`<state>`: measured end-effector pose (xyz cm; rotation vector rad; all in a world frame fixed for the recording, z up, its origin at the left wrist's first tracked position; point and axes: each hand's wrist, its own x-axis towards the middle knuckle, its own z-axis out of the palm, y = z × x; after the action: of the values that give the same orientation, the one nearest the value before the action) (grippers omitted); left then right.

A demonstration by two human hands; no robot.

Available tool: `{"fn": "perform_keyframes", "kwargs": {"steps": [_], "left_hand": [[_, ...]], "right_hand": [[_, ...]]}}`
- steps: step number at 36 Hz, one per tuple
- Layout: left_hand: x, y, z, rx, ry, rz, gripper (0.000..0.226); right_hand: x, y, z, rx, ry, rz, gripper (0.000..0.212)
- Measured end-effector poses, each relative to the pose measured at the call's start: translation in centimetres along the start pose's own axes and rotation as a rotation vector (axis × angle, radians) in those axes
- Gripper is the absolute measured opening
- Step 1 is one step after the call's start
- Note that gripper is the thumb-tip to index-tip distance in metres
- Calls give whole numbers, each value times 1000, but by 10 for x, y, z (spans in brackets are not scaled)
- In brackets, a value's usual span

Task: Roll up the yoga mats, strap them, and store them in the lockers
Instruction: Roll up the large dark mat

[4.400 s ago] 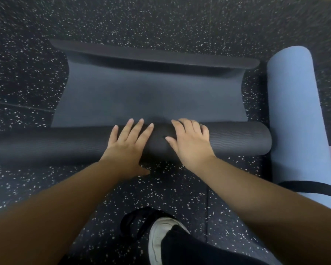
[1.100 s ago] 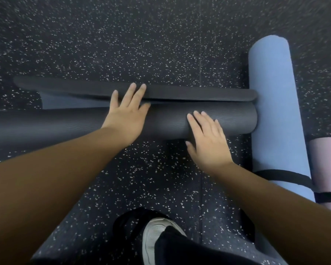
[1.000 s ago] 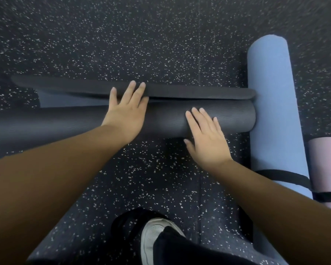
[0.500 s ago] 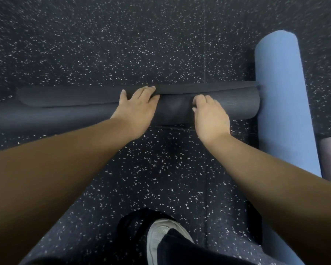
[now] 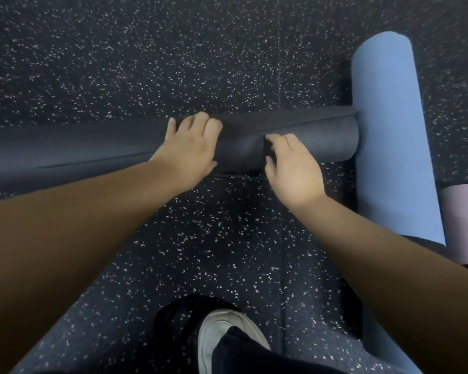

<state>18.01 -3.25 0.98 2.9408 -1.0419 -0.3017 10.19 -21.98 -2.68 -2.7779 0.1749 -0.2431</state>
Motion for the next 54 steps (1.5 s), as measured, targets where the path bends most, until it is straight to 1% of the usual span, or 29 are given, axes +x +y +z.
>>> {"fn": "perform_keyframes", "kwargs": {"steps": [2, 3, 4, 6, 8, 11, 13, 15, 16, 18, 23, 26, 29, 32, 35, 38, 42, 46, 50, 52, 54], "left_hand": [[6, 5, 2, 51, 10, 11, 94], [10, 8, 2, 88, 3, 13, 103], [14, 11, 2, 125, -12, 13, 108], [21, 15, 1, 179, -45, 2, 108], [26, 18, 0, 185, -46, -11, 103], [33, 27, 6, 199, -78, 39, 99], [39, 32, 12, 264, -128, 60, 106], [42, 32, 13, 292, -146, 50, 120], [43, 32, 13, 292, -140, 47, 125], [43, 31, 13, 279, -102, 47, 127], [39, 33, 15, 198, -36, 47, 113], [32, 27, 7, 135, 29, 42, 111], [25, 16, -22, 52, 105, 8, 112], [16, 0, -62, -43, 196, -50, 114], [-2, -17, -108, -142, 298, -116, 117], [-31, -33, -150, -252, 393, -167, 121], [-82, -50, -194, -391, 505, -202, 119], [-142, -61, -231, -510, 605, -251, 113], [-195, -60, -253, -651, 703, -276, 108], [-217, -55, -258, -714, 738, -295, 110], [-238, -50, -262, -790, 770, -311, 110]], "right_hand": [[-1, 3, 2, 25, 34, 21, 36], [-3, 5, 3, 37, 41, 23, 35], [-5, 7, 4, 42, 40, 9, 34], [-9, 11, 6, 41, 43, -17, 34], [-11, 14, 8, 50, 71, 24, 38], [-12, 17, 9, 45, 120, 55, 43], [-14, 18, 9, 30, 127, 40, 47], [-15, 18, 10, 7, 119, 25, 51], [-16, 17, 11, -7, 120, 19, 52], [-17, 15, 13, -16, 130, 13, 53], [-28, 10, 15, 14, 159, 45, 49], [-29, 4, 5, 6, 188, 7, 49], [-14, -7, -23, 16, 250, -68, 49], [12, -28, -60, 42, 354, -145, 48], [38, -62, -101, 49, 464, -239, 47], [54, -105, -144, 11, 536, -338, 49], [56, -167, -200, -118, 652, -413, 64], [41, -221, -254, -147, 744, -466, 83], [19, -268, -301, -85, 751, -479, 105], [6, -291, -323, -52, 698, -450, 116], [-6, -311, -344, 34, 601, -426, 123]]}}
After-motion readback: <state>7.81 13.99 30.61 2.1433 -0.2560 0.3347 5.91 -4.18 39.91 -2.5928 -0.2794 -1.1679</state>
